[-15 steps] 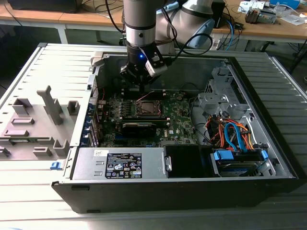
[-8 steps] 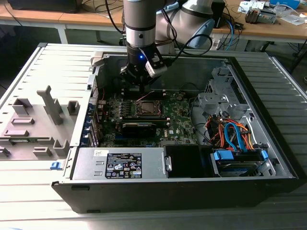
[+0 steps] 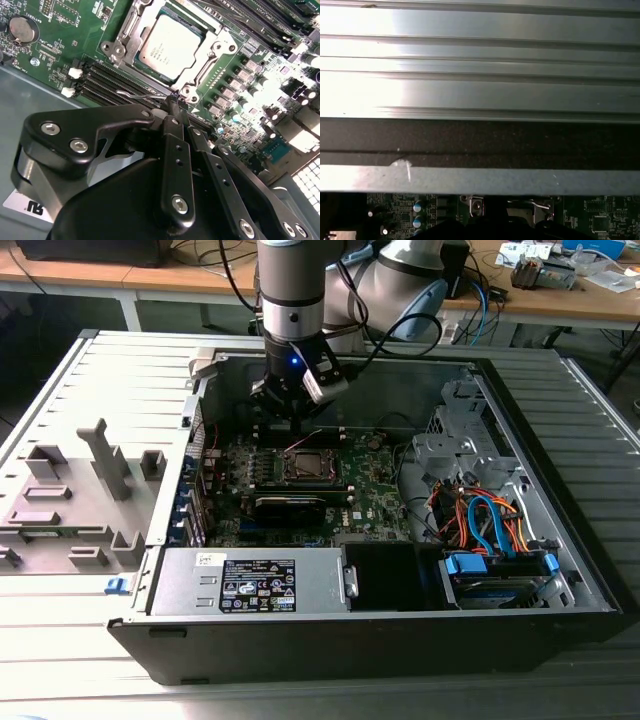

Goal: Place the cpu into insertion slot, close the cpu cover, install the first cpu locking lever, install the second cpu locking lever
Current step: 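Install the second cpu locking lever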

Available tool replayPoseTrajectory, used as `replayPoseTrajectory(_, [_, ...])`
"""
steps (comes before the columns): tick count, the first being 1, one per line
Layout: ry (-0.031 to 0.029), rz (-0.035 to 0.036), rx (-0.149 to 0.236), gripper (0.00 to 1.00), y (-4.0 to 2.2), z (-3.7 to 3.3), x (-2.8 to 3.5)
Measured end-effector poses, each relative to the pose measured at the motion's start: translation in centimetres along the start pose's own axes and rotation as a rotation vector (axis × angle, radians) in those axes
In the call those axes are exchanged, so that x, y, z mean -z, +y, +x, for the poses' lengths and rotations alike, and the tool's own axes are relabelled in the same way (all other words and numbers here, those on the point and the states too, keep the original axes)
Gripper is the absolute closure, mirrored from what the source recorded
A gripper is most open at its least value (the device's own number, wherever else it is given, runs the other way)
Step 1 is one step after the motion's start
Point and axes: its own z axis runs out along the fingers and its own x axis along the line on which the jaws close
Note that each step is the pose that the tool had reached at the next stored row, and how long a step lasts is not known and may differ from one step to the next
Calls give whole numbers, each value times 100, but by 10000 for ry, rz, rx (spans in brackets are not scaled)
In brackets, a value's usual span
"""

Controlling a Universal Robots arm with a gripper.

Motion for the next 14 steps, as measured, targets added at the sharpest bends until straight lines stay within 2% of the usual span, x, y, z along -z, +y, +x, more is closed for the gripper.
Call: replayPoseTrajectory(14, [0, 0, 8, 89, 0, 1, -31])
